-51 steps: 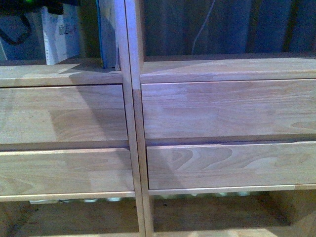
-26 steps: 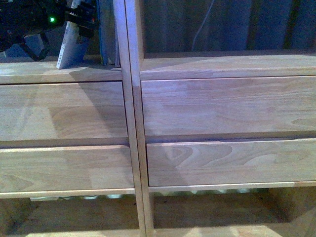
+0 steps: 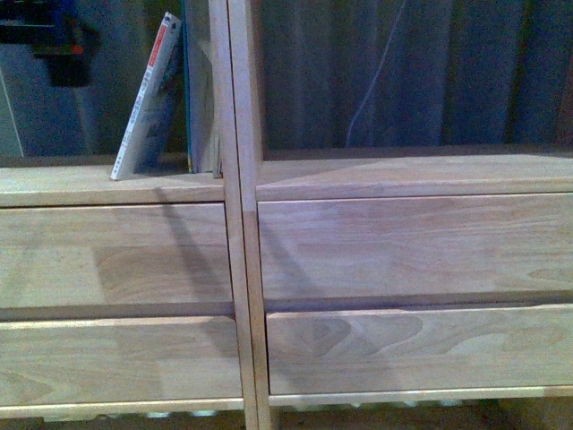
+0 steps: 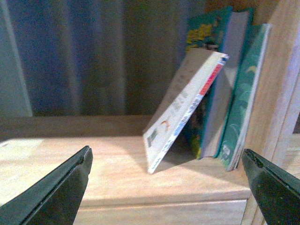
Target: Organize books on shelf
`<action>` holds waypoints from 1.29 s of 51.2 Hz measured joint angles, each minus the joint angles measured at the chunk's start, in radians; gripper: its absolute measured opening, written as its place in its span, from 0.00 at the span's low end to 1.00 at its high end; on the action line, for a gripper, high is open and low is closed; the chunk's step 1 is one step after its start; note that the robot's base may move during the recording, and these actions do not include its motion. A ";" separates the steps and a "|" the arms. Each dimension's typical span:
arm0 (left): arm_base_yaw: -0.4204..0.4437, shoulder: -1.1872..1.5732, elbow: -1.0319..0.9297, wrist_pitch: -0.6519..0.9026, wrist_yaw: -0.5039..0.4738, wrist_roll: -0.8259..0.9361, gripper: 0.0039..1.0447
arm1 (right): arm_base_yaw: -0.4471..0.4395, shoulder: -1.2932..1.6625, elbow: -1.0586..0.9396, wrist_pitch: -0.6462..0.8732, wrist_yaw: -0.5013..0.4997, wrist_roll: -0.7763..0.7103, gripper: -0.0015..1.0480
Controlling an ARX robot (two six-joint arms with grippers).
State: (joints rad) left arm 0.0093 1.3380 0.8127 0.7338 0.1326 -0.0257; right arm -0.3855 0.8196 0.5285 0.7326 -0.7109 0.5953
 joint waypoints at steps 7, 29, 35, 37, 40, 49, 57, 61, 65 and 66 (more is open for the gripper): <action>0.113 -0.285 -0.189 -0.126 0.085 -0.087 0.94 | 0.015 -0.087 -0.031 -0.214 0.099 -0.295 0.93; -0.005 -0.911 -0.580 -0.544 -0.132 0.012 0.14 | 0.226 -0.422 -0.302 -0.572 0.559 -0.585 0.22; -0.006 -0.947 -0.623 -0.537 -0.133 0.015 0.03 | 0.258 -0.460 -0.344 -0.568 0.587 -0.586 0.04; -0.006 -0.963 -0.640 -0.537 -0.132 0.015 0.02 | 0.306 -0.478 -0.362 -0.568 0.663 -0.589 0.03; -0.006 -0.978 -0.657 -0.537 -0.133 0.015 0.02 | 0.354 -0.495 -0.378 -0.568 0.700 -0.589 0.03; -0.007 -1.026 -0.696 -0.537 -0.132 0.015 0.02 | 0.380 -0.540 -0.417 -0.570 0.707 -0.590 0.03; -0.007 -1.067 -0.724 -0.548 -0.133 0.015 0.02 | 0.382 -0.578 -0.445 -0.578 0.707 -0.590 0.03; -0.007 -1.084 -0.736 -0.555 -0.133 0.015 0.02 | 0.382 -0.594 -0.454 -0.583 0.707 -0.590 0.03; -0.007 -1.104 -0.747 -0.563 -0.133 0.015 0.02 | 0.382 -0.611 -0.462 -0.591 0.707 -0.591 0.03; -0.007 -1.111 -0.750 -0.567 -0.133 0.015 0.02 | 0.382 -0.618 -0.466 -0.592 0.707 -0.590 0.03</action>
State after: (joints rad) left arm 0.0021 0.2272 0.0624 0.1669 -0.0002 -0.0105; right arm -0.0036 0.2020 0.0628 0.1402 -0.0036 0.0051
